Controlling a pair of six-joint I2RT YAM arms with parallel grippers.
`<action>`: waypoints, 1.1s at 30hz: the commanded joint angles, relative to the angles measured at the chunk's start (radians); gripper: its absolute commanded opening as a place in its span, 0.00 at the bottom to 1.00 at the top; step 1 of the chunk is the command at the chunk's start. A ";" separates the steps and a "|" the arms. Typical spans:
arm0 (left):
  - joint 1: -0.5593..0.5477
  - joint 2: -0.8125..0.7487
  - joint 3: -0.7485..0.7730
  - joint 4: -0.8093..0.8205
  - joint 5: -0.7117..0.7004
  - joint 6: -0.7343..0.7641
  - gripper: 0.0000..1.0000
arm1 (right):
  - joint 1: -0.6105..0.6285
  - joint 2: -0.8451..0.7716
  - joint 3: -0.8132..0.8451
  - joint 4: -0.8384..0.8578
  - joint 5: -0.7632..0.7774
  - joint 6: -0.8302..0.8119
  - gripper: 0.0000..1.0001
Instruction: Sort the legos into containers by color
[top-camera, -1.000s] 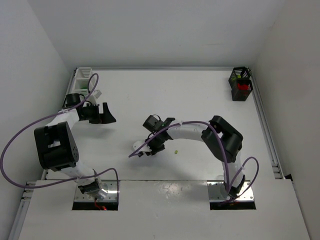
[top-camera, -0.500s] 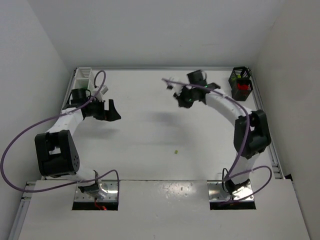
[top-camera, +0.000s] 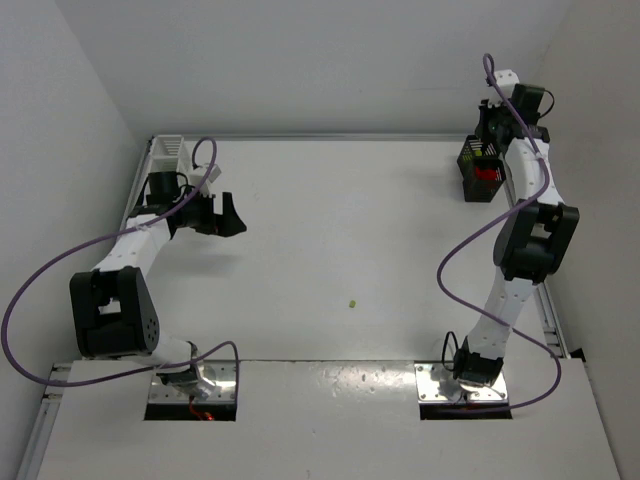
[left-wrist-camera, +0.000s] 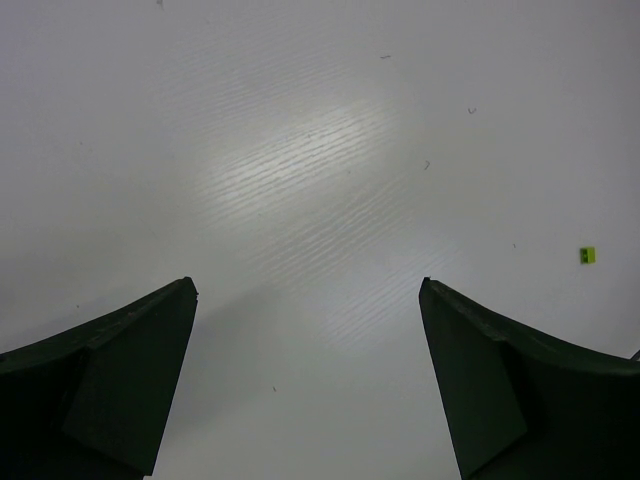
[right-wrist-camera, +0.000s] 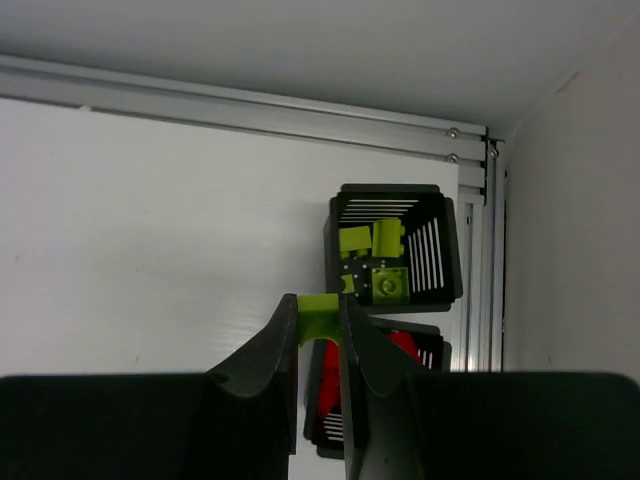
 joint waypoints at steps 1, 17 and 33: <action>-0.002 0.001 0.043 0.032 0.008 -0.011 1.00 | -0.017 0.045 0.067 0.061 0.046 0.098 0.00; -0.002 0.064 0.092 0.009 0.018 -0.035 1.00 | -0.077 0.168 0.142 0.107 0.112 0.118 0.00; -0.002 0.064 0.092 0.000 -0.004 -0.035 1.00 | -0.077 0.197 0.161 0.117 0.094 0.118 0.30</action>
